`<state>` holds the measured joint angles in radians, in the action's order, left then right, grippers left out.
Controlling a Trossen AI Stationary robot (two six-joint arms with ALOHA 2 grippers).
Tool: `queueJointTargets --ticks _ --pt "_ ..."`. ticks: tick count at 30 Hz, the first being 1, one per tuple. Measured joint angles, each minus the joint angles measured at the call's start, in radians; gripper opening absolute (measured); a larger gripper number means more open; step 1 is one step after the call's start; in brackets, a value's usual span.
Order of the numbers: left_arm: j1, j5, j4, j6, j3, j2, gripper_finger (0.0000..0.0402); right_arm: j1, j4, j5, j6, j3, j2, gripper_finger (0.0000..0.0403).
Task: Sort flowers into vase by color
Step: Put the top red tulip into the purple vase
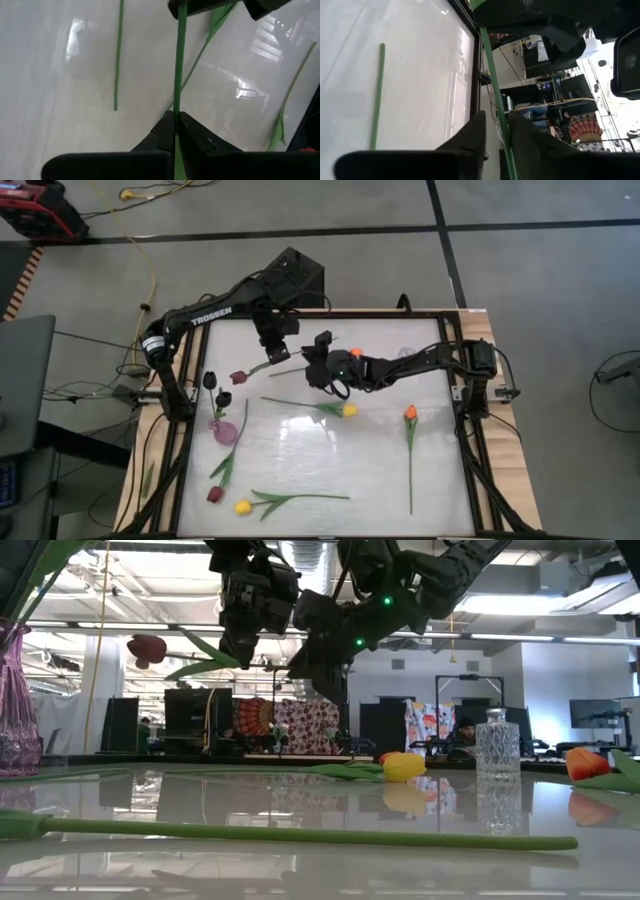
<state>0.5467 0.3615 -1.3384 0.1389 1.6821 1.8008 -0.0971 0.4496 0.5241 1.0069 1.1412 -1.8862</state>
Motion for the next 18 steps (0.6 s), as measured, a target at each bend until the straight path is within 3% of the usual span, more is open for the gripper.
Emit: queueJointTargets --ticks 5,10,18 --pt "-0.019 -0.001 0.019 0.044 0.000 0.000 0.0004 0.000 -0.014 0.000 0.000 0.000 0.000 0.0063" --pt "-0.051 -0.004 0.072 0.063 0.000 0.001 0.0047 0.005 -0.117 -0.011 -0.037 0.000 0.000 0.0025" --pt "-0.066 -0.013 0.091 0.237 -0.001 -0.023 0.0136 0.000 -0.416 -0.225 -0.352 0.000 0.026 0.0025"
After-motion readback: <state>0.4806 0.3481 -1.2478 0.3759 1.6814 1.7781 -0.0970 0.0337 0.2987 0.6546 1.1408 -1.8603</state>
